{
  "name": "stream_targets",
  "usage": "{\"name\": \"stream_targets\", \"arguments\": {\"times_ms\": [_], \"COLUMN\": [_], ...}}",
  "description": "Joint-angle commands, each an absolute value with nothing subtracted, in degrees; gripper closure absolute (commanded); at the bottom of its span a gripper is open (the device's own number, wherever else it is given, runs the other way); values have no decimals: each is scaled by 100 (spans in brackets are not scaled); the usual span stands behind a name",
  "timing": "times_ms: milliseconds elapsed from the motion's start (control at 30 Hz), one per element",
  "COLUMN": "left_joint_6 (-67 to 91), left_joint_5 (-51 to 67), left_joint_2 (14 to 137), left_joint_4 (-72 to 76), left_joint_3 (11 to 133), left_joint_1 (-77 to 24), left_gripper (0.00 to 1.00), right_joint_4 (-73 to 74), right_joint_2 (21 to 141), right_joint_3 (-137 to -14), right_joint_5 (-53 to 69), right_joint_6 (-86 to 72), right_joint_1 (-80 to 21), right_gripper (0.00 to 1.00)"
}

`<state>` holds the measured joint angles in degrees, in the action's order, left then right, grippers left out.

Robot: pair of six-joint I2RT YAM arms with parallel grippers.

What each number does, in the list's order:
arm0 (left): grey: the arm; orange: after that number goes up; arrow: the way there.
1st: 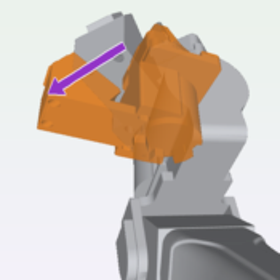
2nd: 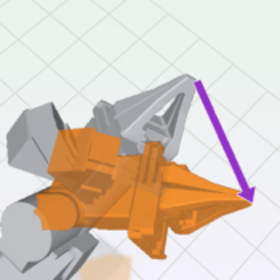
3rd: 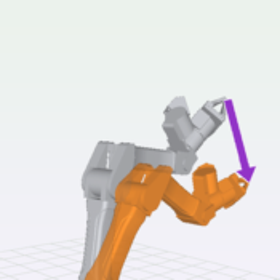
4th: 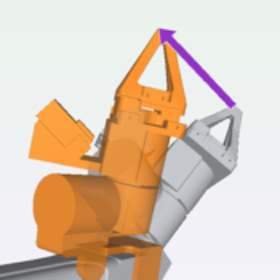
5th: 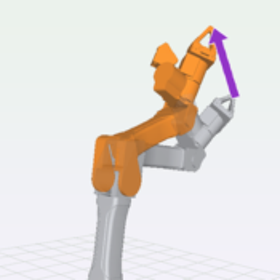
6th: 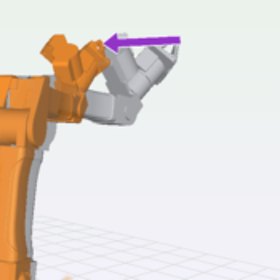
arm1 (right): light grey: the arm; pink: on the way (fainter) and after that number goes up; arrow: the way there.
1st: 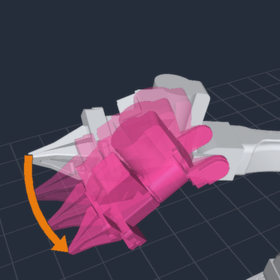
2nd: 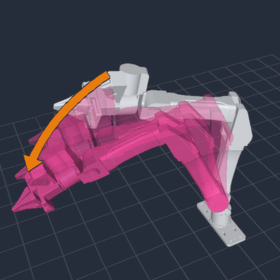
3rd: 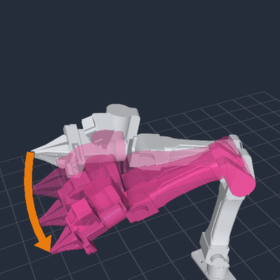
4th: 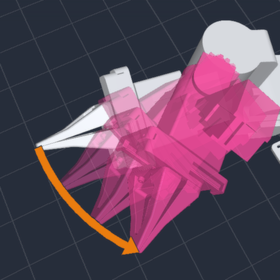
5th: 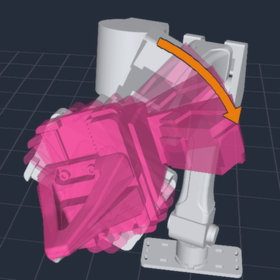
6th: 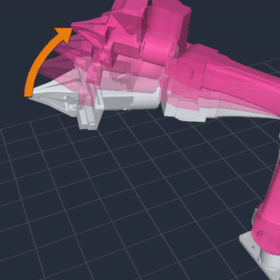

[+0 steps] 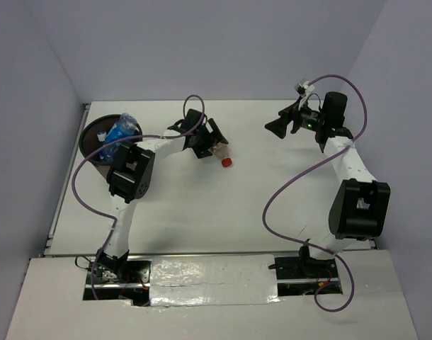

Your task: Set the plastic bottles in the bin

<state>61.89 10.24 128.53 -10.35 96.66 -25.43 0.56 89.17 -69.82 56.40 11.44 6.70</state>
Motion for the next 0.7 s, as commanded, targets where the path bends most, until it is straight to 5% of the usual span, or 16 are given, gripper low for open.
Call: {"name": "stream_targets", "arguments": {"times_ms": [0, 467, 600, 667], "left_joint_6": [5845, 4992, 4983, 4966], "left_joint_5": [835, -263, -448, -448], "left_joint_2": [12938, 13746, 13737, 13711], "left_joint_4": [-1503, -3199, -3111, -3085], "left_joint_3": [9589, 10240, 9941, 9818], "left_joint_1": [-2689, -3348, -3349, -3340], "left_gripper": [1, 4, 13, 33], "right_joint_4": [-141, -211, -246, -246], "right_joint_2": [8675, 8666, 8640, 8631], "right_joint_3": [-6970, -6987, -6961, -6943], "right_joint_5": [5713, 5748, 5766, 5766], "right_joint_6": [1204, 1046, 993, 1002], "right_joint_1": [712, 703, 703, 712], "right_gripper": [0, 0, 1, 0]}}
